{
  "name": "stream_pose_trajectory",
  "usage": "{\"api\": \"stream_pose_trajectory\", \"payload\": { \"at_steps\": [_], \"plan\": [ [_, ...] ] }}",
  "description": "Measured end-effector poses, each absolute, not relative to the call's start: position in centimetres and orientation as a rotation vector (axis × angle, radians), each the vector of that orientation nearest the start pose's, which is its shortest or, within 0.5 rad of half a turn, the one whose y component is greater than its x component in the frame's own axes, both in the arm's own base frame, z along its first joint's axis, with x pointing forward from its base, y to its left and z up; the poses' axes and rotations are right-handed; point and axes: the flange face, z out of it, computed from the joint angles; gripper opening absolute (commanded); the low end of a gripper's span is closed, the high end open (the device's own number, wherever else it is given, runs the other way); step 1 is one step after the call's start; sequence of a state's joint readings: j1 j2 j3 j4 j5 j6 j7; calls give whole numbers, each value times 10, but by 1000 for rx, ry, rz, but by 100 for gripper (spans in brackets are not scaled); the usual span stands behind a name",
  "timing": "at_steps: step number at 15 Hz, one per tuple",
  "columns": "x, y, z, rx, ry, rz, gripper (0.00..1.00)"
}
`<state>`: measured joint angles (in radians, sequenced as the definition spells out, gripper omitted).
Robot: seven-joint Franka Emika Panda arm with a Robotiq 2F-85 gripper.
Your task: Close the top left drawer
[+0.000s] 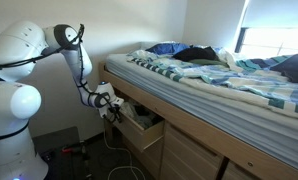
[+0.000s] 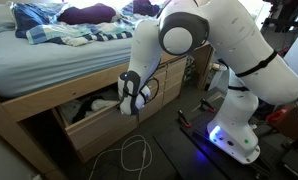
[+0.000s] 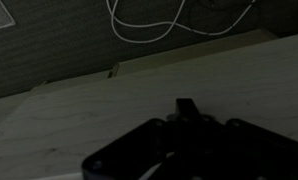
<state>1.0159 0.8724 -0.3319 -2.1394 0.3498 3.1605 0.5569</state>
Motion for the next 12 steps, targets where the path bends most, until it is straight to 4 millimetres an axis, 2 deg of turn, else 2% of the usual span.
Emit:
{"api": "stream_pose_trajectory", "payload": {
  "at_steps": [12],
  "plan": [
    [501, 326, 32, -3077, 143, -605, 0]
  ]
}}
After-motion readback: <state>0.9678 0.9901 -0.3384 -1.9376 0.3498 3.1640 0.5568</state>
